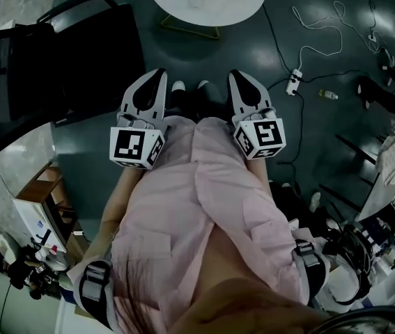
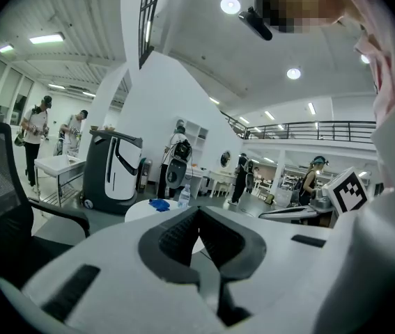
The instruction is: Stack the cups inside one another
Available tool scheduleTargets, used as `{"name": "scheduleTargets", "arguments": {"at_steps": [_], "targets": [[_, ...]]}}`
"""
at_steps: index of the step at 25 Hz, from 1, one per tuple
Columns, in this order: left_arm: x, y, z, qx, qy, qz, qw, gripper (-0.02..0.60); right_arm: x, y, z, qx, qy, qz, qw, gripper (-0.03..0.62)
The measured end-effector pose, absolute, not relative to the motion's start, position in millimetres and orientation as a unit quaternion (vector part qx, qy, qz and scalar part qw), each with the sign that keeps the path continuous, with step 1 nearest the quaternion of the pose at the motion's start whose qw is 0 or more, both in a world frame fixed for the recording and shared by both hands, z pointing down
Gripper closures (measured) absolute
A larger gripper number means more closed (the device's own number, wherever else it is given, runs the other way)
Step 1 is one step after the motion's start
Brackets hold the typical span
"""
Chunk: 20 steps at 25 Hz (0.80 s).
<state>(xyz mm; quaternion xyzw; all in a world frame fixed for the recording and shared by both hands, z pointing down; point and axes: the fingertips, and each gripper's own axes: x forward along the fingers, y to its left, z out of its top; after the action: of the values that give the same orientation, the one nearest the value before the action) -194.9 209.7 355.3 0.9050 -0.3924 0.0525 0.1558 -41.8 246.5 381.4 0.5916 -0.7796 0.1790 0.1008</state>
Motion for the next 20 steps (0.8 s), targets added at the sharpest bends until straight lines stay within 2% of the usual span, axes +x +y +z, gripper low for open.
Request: {"name": "scheduleTargets", "arguments": {"at_steps": [9,20], "targets": [[-191,198,361,0.887,-0.423,0.057,0.178,0.566,-31,227,381,0.570,-0.793,0.188,0.102,0.559],[-148,159,363,0.871,-0.455,0.063,0.174,0.566,10,175,381,0.539,-0.815,0.189,0.097,0.559]]}}
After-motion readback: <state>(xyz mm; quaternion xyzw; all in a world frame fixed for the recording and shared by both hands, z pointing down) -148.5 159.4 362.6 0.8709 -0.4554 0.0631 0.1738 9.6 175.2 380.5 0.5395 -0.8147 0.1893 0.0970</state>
